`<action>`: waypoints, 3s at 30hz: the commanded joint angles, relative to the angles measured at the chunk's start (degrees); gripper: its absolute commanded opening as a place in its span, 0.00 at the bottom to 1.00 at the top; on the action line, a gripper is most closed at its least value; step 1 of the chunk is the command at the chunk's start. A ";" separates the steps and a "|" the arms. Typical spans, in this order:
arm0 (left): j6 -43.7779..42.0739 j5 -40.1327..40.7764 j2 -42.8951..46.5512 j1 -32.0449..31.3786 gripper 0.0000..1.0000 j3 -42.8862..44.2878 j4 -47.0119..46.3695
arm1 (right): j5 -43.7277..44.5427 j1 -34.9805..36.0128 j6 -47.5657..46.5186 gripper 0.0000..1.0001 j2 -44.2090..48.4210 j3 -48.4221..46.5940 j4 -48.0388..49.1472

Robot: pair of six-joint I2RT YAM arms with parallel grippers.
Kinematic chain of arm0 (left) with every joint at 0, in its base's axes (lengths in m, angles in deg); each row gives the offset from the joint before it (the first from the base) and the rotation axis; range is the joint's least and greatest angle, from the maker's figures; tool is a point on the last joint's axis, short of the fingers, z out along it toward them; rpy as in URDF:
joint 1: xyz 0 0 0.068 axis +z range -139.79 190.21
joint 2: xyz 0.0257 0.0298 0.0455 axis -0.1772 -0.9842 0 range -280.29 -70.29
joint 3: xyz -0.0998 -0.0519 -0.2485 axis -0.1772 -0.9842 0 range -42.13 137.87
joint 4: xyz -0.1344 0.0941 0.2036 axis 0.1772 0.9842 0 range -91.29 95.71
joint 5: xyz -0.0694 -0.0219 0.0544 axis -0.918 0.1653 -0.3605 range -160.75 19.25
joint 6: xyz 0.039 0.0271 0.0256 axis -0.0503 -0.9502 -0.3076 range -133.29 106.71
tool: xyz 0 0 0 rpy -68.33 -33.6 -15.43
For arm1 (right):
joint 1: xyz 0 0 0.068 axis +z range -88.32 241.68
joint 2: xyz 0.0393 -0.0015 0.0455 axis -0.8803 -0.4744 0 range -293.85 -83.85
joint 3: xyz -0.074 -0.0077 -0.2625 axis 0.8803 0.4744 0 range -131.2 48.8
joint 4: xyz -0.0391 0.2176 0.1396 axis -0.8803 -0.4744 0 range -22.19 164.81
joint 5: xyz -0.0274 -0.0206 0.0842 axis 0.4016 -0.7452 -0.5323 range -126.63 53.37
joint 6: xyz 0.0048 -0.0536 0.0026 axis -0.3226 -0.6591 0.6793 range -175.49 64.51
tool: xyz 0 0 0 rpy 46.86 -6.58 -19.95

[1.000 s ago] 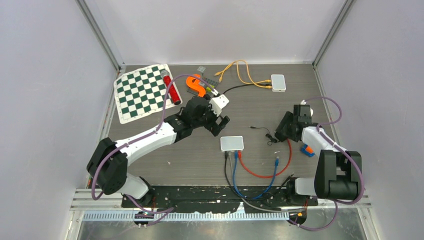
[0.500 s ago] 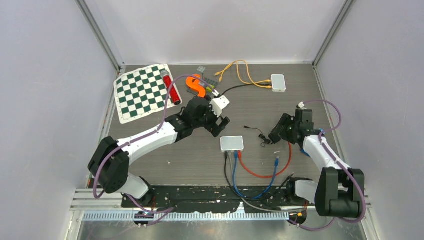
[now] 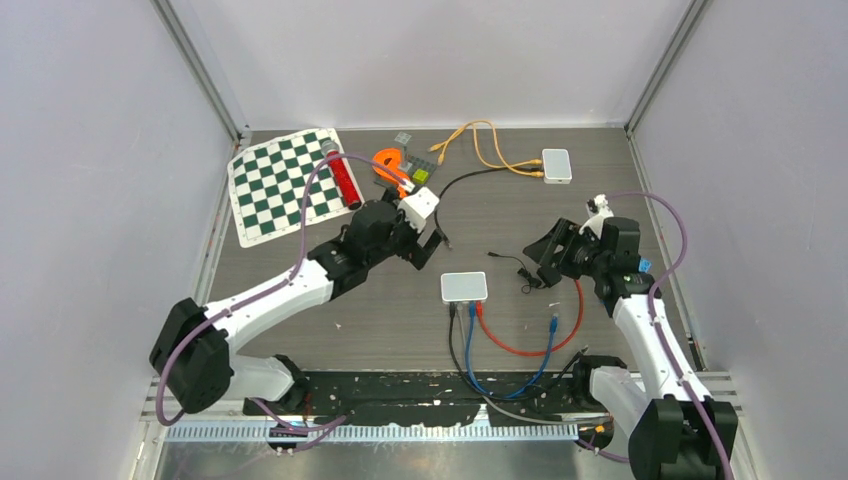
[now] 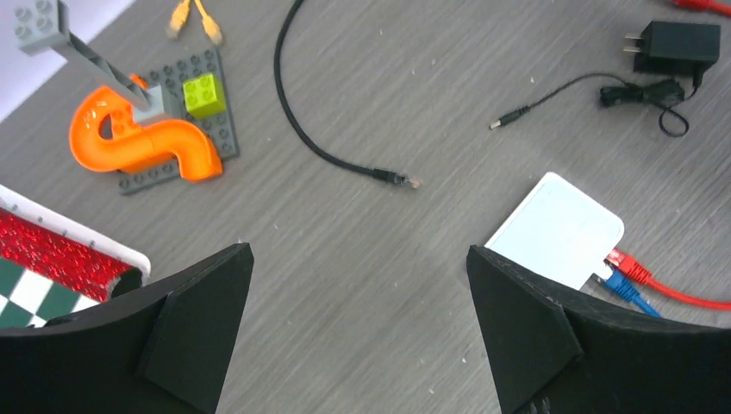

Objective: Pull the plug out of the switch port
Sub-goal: Pull the connector from the switch port.

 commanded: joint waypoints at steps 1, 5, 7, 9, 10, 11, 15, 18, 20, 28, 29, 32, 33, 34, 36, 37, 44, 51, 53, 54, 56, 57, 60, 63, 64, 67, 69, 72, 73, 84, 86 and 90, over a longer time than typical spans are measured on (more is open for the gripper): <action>-0.47 -3.64 -4.91 0.77 0.99 8.80 6.83 | -7.87 2.32 3.16 0.74 1.46 2.46 3.61; -2.09 -16.96 -12.32 1.25 0.98 16.71 20.48 | -8.17 6.81 4.33 0.74 0.63 6.24 4.50; -2.49 -19.97 -13.38 1.13 0.96 15.60 19.19 | -8.58 8.99 6.29 0.74 0.11 8.72 6.78; -3.47 -21.02 -13.94 0.93 0.96 14.58 18.41 | -8.18 11.55 8.83 0.74 -0.62 11.31 9.77; -4.69 -21.22 -14.37 0.60 0.96 14.69 18.74 | -7.89 12.46 10.91 0.74 -0.95 12.27 12.21; -6.11 -21.02 -15.08 0.14 0.96 15.17 19.82 | -7.82 14.07 12.20 0.74 -1.74 13.90 13.58; -11.89 -20.06 -19.41 -2.45 0.96 20.04 26.01 | -6.21 16.54 20.13 0.73 -4.38 18.32 22.01; -14.97 -19.09 -22.51 -4.49 0.96 22.14 28.99 | -3.35 16.71 22.65 0.72 -6.48 20.12 24.03; -16.48 -18.52 -24.34 -5.58 0.96 22.74 29.68 | -3.86 16.70 23.65 0.71 -8.40 20.50 25.83; -19.48 -17.34 -30.13 -7.20 0.95 27.65 33.22 | -7.60 16.80 23.58 0.69 -16.50 19.81 29.87; -19.64 -16.80 -30.51 -7.30 0.95 28.17 33.31 | -7.94 16.80 23.67 0.69 -16.85 19.85 30.55; -20.25 -15.53 -31.95 -7.41 0.96 29.33 33.90 | -8.20 16.80 24.00 0.69 -17.42 19.87 31.48; -20.36 -15.31 -32.48 -7.47 0.96 29.67 34.27 | -8.16 16.84 24.02 0.69 -17.44 19.80 31.52; -20.41 -15.25 -32.87 -7.49 0.96 29.92 34.35 | -8.08 16.87 24.04 0.69 -17.49 19.72 31.62; -20.62 -15.13 -33.81 -7.66 0.95 30.53 34.77 | -7.96 16.86 24.05 0.69 -17.76 19.54 31.65; -20.79 -15.02 -34.13 -7.77 0.95 30.77 35.05 | -7.99 16.88 24.05 0.68 -18.08 19.35 31.65; -21.73 -15.32 -35.11 -8.58 0.96 30.84 35.64 | -8.15 16.96 24.09 0.67 -20.02 19.39 32.73; -21.17 -14.88 -36.81 -8.90 0.95 32.36 35.65 | -7.97 17.39 24.85 0.65 -20.33 19.58 33.68; -21.20 -14.72 -37.33 -8.90 0.93 32.77 35.96 | -7.89 17.49 24.87 0.63 -20.66 19.55 33.77; -21.28 -14.78 -37.52 -8.90 0.93 32.79 35.93 | -7.91 17.61 24.81 0.61 -20.98 19.55 33.90; -21.24 -14.88 -37.80 -8.90 0.93 32.79 35.88 | -7.92 17.78 24.78 0.59 -21.55 19.56 34.20; -21.21 -14.89 -37.89 -8.92 0.92 32.79 35.83 | -8.00 17.86 24.76 0.58 -21.83 19.59 34.49; -21.06 -14.99 -38.08 -8.99 0.91 32.92 35.84 | -8.12 18.27 24.75 0.53 -23.15 19.55 35.19; -20.94 -15.07 -38.24 -8.99 0.87 32.78 35.80 | -8.28 18.72 24.95 0.49 -24.15 19.68 36.16; -20.87 -15.16 -38.26 -8.99 0.86 32.67 35.80 | -8.22 18.82 24.96 0.48 -24.27 19.65 36.32; -20.68 -15.52 -38.40 -8.98 0.82 32.54 35.78 | -8.18 19.35 24.88 0.45 -24.77 19.60 36.75; -20.51 -15.68 -38.44 -8.99 0.80 32.66 35.84 | -8.08 19.64 24.56 0.44 -25.08 19.43 36.83; -20.47 -16.08 -38.44 -8.99 0.78 32.81 36.13 | -7.59 20.05 24.38 0.44 -25.72 19.15 36.90; -20.42 -16.29 -38.44 -8.99 0.77 32.90 36.29 | -7.15 20.12 24.40 0.44 -25.80 19.07 36.96; -19.68 -17.06 -39.05 -9.14 0.80 34.23 37.42 | -3.42 20.30 27.62 0.43 -26.30 20.22 39.41; -19.71 -17.07 -39.08 -9.23 0.81 34.24 37.32 | -3.14 20.29 27.73 0.43 -26.05 20.39 39.22; -19.53 -16.83 -39.81 -9.33 0.76 34.88 37.65 | -3.01 20.31 27.78 0.43 -25.78 20.51 38.91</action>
